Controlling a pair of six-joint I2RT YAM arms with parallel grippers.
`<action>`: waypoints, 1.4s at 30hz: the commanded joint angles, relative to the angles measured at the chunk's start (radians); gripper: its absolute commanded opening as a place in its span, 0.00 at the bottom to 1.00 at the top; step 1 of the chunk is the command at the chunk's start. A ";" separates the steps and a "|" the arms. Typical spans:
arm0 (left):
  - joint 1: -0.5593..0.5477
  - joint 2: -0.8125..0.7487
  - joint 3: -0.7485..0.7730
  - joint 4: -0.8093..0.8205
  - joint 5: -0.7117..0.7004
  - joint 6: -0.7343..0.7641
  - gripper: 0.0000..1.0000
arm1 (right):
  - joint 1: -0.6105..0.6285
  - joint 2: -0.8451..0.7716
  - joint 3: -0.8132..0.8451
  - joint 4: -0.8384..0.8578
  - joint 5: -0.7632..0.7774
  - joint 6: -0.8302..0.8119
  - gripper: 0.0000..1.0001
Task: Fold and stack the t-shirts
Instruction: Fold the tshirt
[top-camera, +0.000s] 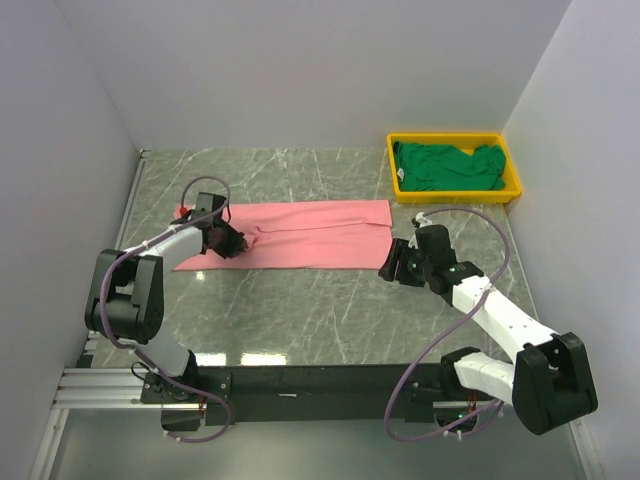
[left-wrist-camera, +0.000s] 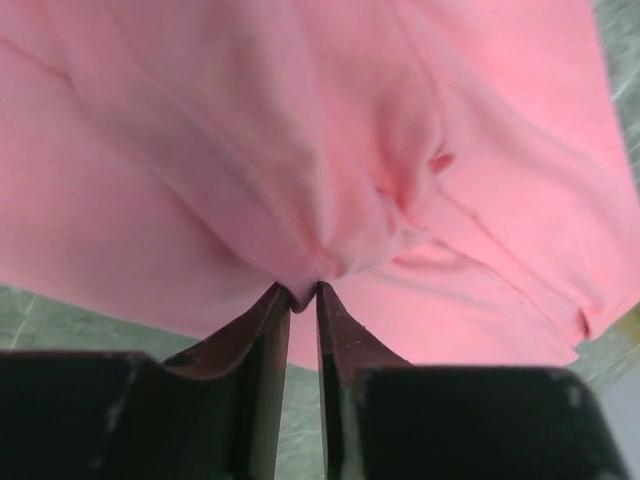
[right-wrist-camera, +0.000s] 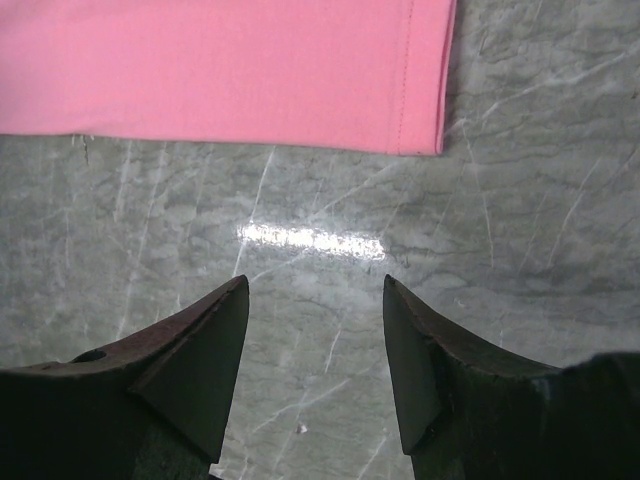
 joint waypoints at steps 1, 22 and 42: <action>-0.006 -0.049 -0.038 0.041 0.007 -0.012 0.24 | 0.004 0.018 -0.007 0.042 -0.019 -0.007 0.63; 0.228 -0.092 0.126 -0.062 -0.180 0.290 0.74 | 0.004 0.044 -0.014 0.087 -0.103 -0.018 0.61; 0.323 0.147 0.224 0.191 0.168 0.636 0.74 | 0.004 0.030 -0.029 0.090 -0.114 -0.047 0.61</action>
